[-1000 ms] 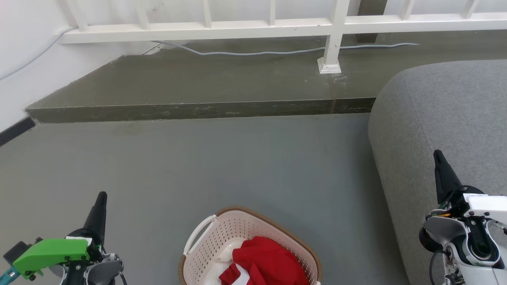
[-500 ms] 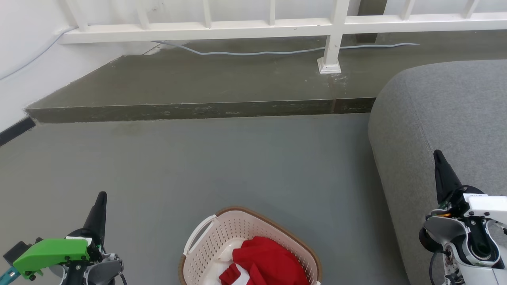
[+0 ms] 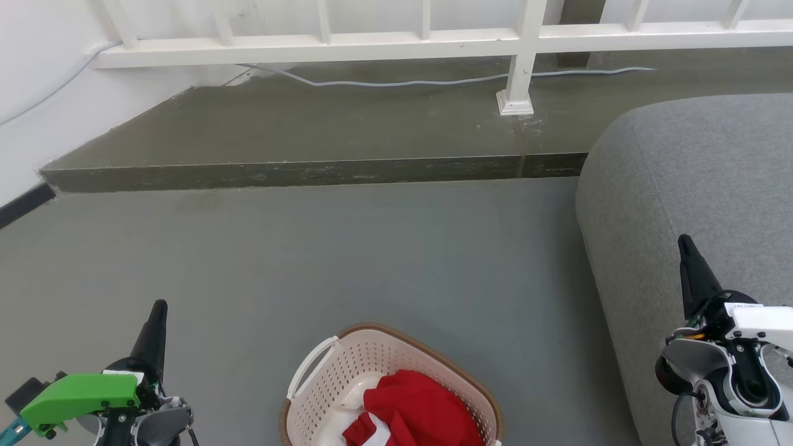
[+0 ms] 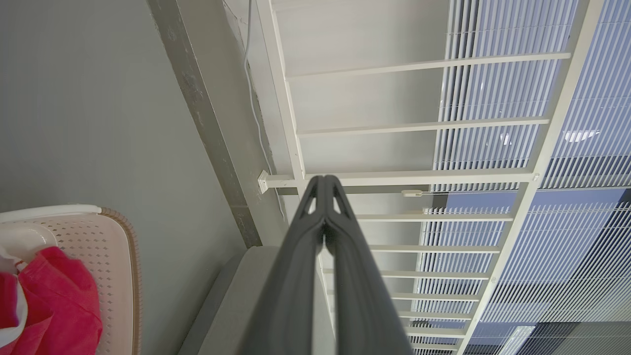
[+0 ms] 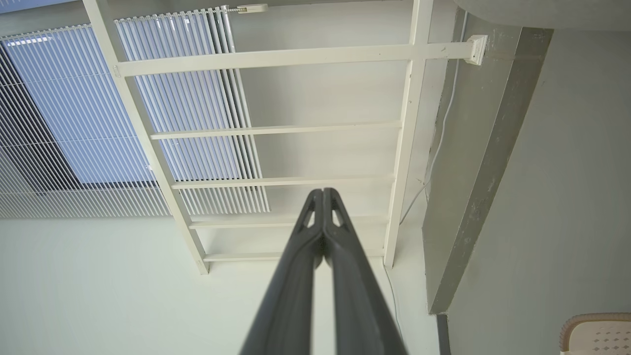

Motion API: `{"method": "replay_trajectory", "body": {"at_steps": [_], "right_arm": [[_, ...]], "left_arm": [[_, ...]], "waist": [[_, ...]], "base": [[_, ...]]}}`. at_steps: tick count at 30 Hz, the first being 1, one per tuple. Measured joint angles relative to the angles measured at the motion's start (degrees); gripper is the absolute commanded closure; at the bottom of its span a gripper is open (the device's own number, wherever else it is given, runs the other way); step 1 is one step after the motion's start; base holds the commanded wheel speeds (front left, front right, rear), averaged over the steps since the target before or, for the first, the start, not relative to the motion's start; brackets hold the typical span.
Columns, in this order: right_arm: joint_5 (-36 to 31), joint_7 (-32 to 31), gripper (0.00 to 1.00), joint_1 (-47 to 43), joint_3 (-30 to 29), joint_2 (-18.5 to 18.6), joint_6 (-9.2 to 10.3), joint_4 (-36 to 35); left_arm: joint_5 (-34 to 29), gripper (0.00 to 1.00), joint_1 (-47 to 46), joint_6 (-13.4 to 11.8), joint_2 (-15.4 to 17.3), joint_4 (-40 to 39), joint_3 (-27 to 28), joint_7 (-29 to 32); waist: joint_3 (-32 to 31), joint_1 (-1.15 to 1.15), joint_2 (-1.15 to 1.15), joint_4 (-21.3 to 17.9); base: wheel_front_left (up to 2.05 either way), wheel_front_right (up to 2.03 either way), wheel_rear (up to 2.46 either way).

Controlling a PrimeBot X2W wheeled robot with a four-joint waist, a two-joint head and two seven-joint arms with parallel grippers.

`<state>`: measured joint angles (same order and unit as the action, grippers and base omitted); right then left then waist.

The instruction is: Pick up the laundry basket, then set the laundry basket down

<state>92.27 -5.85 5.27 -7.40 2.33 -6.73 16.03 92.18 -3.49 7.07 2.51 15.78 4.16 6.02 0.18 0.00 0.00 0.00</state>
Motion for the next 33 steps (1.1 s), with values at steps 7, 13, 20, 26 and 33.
{"method": "replay_trajectory", "body": {"at_steps": [7,13,20,26,33], "right_arm": [[0.0,0.01,0.0,-0.09,0.04,-0.19,0.23,0.64],[-0.01,0.03,0.0,-2.74,0.36,-1.63,0.25,3.15],[-0.2,0.26,0.0,-2.73,0.99,-1.6,0.25,2.46],[-0.77,0.66,0.0,-2.71,2.09,-1.56,0.25,1.27],[-2.57,1.64,0.0,-2.53,3.21,-1.16,0.25,0.12]], "left_arm": [[-0.01,0.0,0.21,-0.04,-0.07,0.59,-0.16,-0.01],[-0.02,0.0,2.46,-0.04,-1.4,3.15,-0.69,-0.02],[-0.18,0.0,2.45,-0.04,-1.38,2.29,-1.05,-1.04],[-0.78,0.0,2.44,-0.04,-1.37,1.68,-2.25,-2.12],[-2.52,0.0,2.39,-0.04,-1.33,0.37,-3.15,-3.74]], "waist": [[0.0,0.0,0.0,0.0],[0.03,0.0,0.0,0.0],[0.1,0.0,0.0,-0.06],[0.18,0.0,0.0,-0.15],[0.36,0.0,0.0,-0.21]], "base": [[0.0,0.0,0.0],[0.0,0.0,0.0],[0.0,0.0,0.0],[0.0,0.0,0.0],[0.0,0.0,0.0]]}}
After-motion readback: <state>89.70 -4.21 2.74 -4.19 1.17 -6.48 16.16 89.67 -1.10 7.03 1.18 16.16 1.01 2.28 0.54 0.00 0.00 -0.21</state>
